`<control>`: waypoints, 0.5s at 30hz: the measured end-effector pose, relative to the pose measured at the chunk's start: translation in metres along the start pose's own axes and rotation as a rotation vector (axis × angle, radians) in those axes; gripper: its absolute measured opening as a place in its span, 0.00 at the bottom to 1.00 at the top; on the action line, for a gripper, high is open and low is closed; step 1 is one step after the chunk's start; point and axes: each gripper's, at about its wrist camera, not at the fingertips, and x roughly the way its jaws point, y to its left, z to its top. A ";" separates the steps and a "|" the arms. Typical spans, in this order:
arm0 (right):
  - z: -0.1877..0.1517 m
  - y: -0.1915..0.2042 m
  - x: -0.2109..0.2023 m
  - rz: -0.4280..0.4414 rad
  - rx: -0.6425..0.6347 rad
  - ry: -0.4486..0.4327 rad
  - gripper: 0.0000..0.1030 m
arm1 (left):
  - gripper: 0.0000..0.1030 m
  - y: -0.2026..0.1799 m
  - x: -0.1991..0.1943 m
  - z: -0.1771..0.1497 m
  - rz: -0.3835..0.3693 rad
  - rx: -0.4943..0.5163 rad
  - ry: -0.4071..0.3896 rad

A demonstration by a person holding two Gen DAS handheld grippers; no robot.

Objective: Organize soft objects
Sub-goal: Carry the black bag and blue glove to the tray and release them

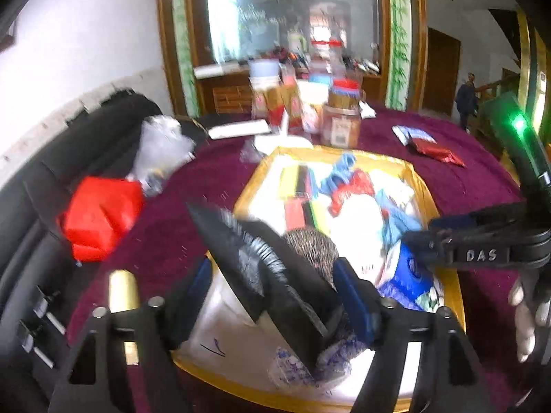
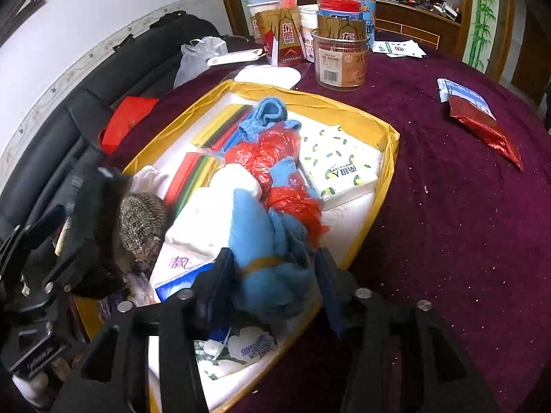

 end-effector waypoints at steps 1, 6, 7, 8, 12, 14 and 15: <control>-0.001 0.000 -0.003 0.017 0.010 -0.011 0.58 | 0.85 0.000 -0.006 0.000 0.032 -0.003 -0.036; -0.004 -0.001 -0.026 0.085 0.016 -0.076 0.74 | 0.97 0.000 -0.032 0.001 0.127 -0.016 -0.147; -0.006 0.000 -0.029 0.106 0.012 -0.075 0.74 | 0.97 0.000 -0.035 0.002 0.131 -0.020 -0.156; -0.006 0.000 -0.029 0.122 0.012 -0.070 0.75 | 0.97 0.000 -0.038 0.002 0.128 -0.027 -0.163; -0.018 0.004 -0.034 0.172 0.008 -0.051 0.75 | 0.97 -0.004 -0.046 0.003 0.122 -0.028 -0.163; -0.025 0.006 -0.039 0.173 -0.001 -0.054 0.75 | 0.98 -0.007 -0.052 0.002 0.122 -0.023 -0.167; -0.028 0.007 -0.042 0.171 -0.004 -0.059 0.75 | 0.98 -0.009 -0.054 0.002 0.122 -0.019 -0.169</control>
